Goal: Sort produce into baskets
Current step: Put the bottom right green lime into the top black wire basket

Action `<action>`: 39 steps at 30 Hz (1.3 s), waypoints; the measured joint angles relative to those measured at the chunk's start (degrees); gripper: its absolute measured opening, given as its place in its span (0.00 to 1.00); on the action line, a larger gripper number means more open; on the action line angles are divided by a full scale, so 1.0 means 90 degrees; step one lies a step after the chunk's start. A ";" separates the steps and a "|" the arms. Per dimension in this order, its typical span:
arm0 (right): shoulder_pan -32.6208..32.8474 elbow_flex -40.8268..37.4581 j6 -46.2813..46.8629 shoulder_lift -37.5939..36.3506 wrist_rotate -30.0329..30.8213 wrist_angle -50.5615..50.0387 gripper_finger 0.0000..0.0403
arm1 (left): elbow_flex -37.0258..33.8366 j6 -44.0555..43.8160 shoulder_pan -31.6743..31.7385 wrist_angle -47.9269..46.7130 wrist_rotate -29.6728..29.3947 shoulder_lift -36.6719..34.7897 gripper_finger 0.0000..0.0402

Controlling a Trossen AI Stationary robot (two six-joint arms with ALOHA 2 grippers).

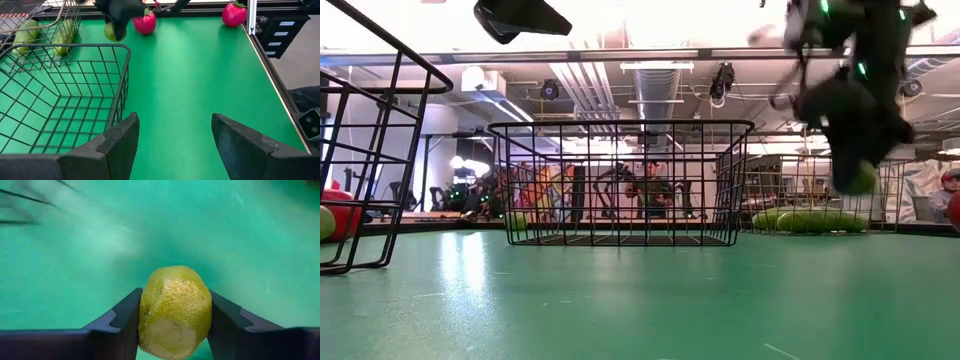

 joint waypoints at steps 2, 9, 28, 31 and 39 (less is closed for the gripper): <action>0.0142 0.0497 -0.0056 0.0003 0.0043 -0.0200 0.43 | 0.0000 -0.0012 0.0000 -0.0002 0.0000 -0.0006 0.58; 0.0737 0.2362 -0.0459 0.0371 0.0631 -0.0707 0.40 | 0.0000 -0.0066 0.0000 -0.0035 0.0000 -0.0012 0.58; 0.0292 0.5873 -0.3823 0.3897 0.0835 -0.0637 0.41 | -0.0005 -0.0118 -0.0107 -0.0949 0.0494 -0.1159 0.58; 0.0007 0.6143 -0.3244 0.4343 0.0676 -0.0681 0.41 | -0.0005 -0.0088 -0.0107 -0.1143 0.0202 -0.1245 0.58; -0.0501 0.6518 -0.2135 0.5105 0.0174 -0.0567 0.41 | -0.0005 0.0461 -0.0107 -0.1566 -0.0813 -0.1487 0.58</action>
